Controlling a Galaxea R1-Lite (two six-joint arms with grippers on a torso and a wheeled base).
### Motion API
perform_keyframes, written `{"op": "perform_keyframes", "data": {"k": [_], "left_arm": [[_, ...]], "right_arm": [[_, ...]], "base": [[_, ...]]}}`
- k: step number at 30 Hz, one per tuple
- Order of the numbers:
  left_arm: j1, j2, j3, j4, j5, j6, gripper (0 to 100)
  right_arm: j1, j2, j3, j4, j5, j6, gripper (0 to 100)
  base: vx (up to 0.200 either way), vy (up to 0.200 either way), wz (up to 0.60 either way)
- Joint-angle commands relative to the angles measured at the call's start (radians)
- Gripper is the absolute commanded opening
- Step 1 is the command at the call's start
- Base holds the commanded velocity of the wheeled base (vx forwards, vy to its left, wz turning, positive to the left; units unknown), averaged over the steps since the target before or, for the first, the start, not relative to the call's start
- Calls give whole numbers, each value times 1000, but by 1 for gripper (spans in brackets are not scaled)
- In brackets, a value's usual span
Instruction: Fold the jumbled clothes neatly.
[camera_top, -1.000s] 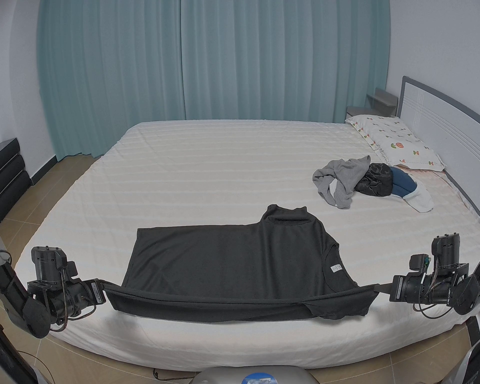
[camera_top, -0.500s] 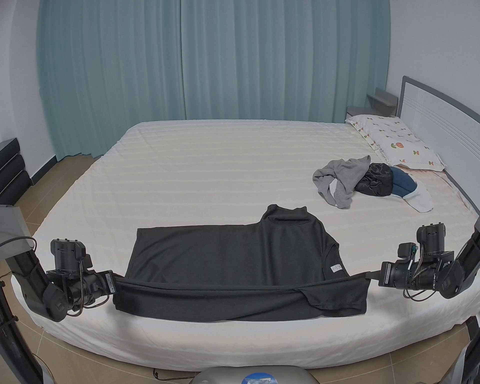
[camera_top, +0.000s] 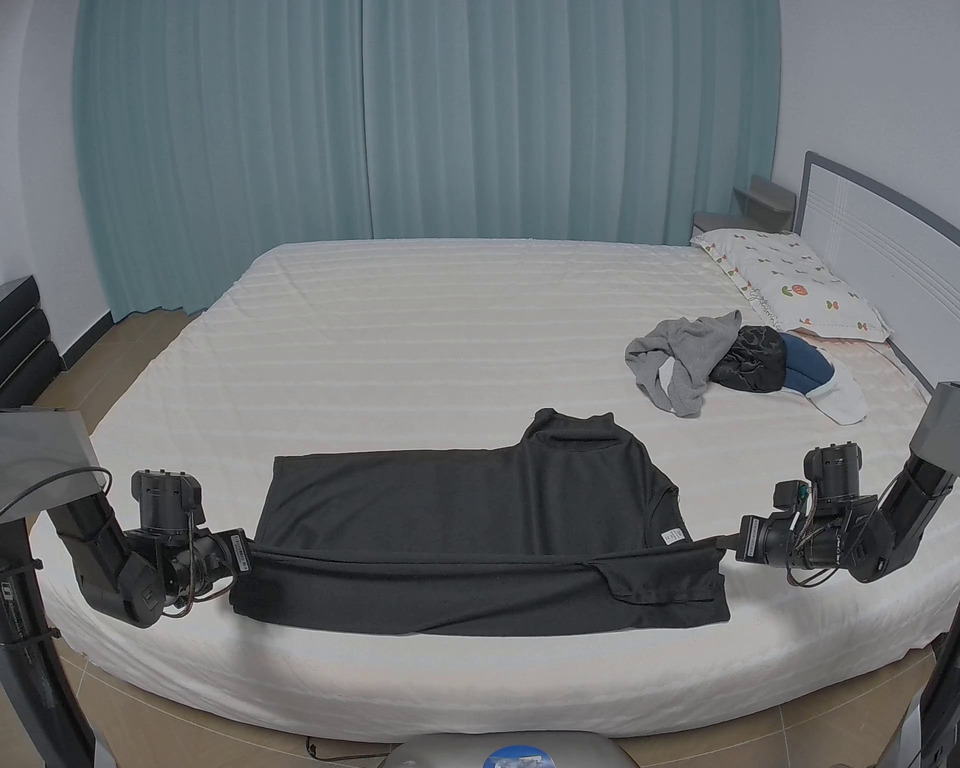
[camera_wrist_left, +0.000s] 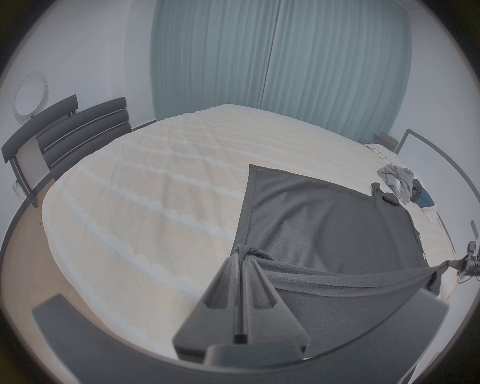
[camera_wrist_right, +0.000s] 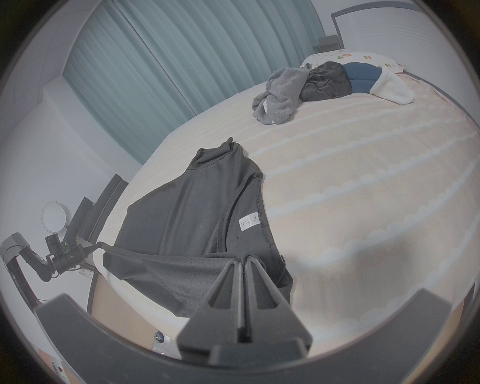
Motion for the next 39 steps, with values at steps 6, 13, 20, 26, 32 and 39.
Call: {"op": "perform_keyframes", "data": {"k": [6,13,20,26,32,39], "left_arm": [[-10,-70,44,9,1,0,0],[-12,-98,68,5,1,0,0],[-13,-167,97,11,4,6,0],[-13,-174,116,11,4,9,0],[-15,-118,99,5,3,9,0],[-16,-15,37,-1,1,0,0]], "right_arm": [[2,-4,4,-4,3,3,0],[12,-53,16,-4,3,20,0],[14,-63,18,-3,3,27,0],[14,-57,13,-4,4,27,0],[14,-43,1,-3,4,27,0],[14,23,-36,-4,4,29,0]], "base": [[0,0,0],[0,0,0],[0,0,0],[0,0,0],[0,0,0],[0,0,0]]}}
